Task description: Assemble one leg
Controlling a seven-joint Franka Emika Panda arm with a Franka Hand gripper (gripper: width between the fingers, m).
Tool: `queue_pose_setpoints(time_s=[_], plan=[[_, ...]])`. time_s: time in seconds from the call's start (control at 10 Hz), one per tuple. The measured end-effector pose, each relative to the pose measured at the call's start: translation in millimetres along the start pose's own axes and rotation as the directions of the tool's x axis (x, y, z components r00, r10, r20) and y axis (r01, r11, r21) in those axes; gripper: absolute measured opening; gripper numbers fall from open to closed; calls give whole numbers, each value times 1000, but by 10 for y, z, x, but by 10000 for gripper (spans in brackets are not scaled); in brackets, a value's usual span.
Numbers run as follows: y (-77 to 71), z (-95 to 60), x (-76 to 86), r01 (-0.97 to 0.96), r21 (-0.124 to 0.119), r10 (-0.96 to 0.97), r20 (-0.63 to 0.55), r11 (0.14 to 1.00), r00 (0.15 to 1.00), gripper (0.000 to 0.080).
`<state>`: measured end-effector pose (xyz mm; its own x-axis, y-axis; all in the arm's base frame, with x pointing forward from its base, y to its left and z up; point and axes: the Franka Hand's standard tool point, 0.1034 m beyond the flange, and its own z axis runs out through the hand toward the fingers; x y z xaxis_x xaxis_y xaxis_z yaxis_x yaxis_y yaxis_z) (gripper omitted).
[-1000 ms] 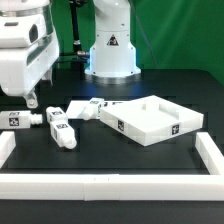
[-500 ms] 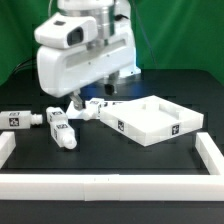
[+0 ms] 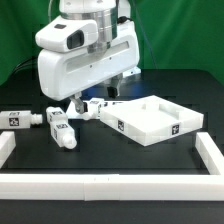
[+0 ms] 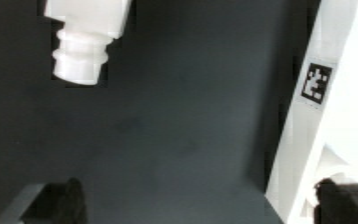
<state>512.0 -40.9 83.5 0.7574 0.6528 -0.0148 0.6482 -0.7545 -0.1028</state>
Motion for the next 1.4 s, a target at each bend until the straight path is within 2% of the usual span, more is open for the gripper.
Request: queue_pose_setpoints(time_s=[0.2,0.5,0.7,0.9,1.1,1.3,1.4], plan=[[-402,204,18,-100,-23,99,-22,995,995,649],[-636,587,20,-76,-44,72,-78,996,994,649],[-643,782,-67,-64,-37,61,-77,997,995,649],[-591,825,-129,-48,-33,45,-66,998,997,649],[-561,812,-123,-41,-33,39,-65,999,997,649],[-563,814,-123,-41,-33,38,-64,999,997,386],[-563,814,-123,-40,-33,38,-64,999,997,225]])
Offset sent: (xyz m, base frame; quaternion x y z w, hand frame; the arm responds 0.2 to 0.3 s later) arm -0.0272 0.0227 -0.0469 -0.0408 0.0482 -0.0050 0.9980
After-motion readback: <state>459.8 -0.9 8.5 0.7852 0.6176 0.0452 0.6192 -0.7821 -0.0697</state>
